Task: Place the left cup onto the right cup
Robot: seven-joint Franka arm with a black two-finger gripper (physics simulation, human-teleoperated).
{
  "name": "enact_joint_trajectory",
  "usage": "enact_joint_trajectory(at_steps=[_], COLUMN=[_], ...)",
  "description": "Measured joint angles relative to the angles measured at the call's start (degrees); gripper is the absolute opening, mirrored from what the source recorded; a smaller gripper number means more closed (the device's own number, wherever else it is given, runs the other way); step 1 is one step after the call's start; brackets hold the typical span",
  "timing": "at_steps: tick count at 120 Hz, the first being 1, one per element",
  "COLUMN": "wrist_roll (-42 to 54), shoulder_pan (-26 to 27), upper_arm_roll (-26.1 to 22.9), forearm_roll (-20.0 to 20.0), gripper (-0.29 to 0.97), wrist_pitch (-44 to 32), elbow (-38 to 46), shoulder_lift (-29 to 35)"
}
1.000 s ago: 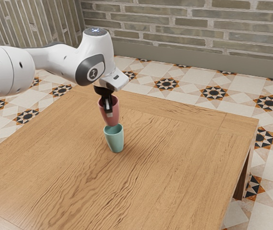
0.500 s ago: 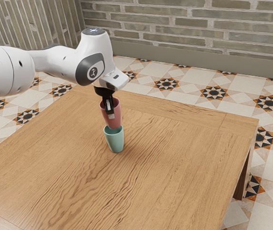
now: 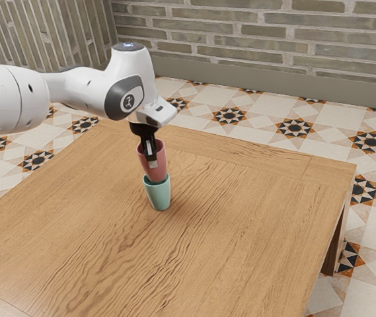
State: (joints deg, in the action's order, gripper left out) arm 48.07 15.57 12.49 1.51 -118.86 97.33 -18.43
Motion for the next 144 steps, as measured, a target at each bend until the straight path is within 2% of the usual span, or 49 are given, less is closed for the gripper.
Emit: enact_joint_trajectory(at_steps=[74,96,107,123,144], wrist_roll=[0.55,1.11,1.37,1.71,2.10], shoulder_pan=[-0.27,-0.27,-0.27,-0.27,-0.27], upper_arm_roll=[0.06,0.07,0.06,0.07,0.08], forearm_roll=[0.38,0.50,0.49,0.45,0.43], gripper=[-0.10,0.28,0.42,0.54,0.62], wrist_pitch=[-0.24,0.01,0.12,0.25,0.33], elbow=[0.52,0.52,0.52,0.52,0.52], shoulder_lift=[-1.16,-1.29,-1.30,-1.22,-1.21])
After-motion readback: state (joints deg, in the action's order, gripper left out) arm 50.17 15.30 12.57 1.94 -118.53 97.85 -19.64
